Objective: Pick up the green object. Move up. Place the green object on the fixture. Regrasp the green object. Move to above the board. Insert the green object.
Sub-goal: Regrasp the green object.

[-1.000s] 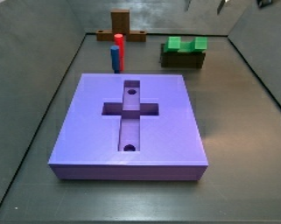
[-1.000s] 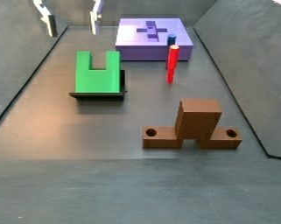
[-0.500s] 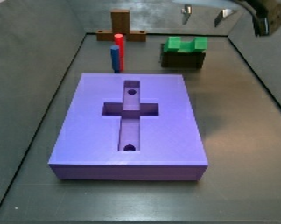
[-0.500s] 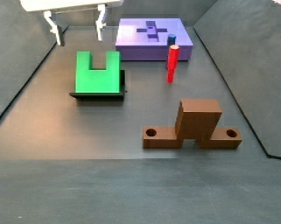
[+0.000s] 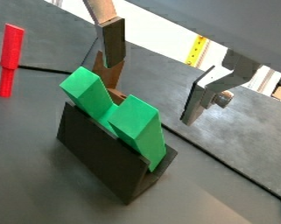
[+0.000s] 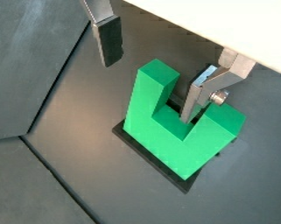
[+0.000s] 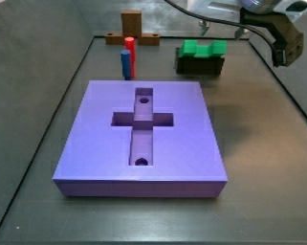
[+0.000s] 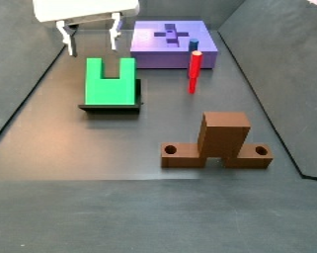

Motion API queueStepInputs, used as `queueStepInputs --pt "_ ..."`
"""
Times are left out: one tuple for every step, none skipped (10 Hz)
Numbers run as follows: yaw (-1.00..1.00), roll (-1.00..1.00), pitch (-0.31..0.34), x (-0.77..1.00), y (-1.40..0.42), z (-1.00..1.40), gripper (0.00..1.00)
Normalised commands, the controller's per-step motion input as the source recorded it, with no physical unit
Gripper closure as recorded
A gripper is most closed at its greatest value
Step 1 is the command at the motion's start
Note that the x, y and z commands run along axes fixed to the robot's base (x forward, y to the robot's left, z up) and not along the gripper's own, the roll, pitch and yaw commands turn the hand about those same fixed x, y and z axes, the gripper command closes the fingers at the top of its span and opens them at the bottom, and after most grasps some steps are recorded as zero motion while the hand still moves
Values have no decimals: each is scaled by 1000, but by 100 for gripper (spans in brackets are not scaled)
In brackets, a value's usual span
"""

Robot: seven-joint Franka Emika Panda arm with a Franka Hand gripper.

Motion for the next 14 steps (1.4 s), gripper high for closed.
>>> queueStepInputs --pt "0 0 129 454 0 -169 0" --pt "54 0 23 291 54 -246 0" --pt "126 31 49 411 0 -300 0" --pt "186 66 0 426 0 -397 0" --pt "206 174 17 317 0 -380 0" --pt "220 531 303 420 0 -169 0" --pt "260 660 354 331 0 -51 0" --pt "340 677 349 311 0 0 0" --pt "214 274 120 209 0 -160 0" --pt "14 0 0 160 -6 -234 0" --pt "0 -3 0 349 0 -226 0" --pt "0 0 0 237 0 -146 0" --pt "0 0 0 57 0 -177 0" --pt "0 0 0 14 0 -146 0"
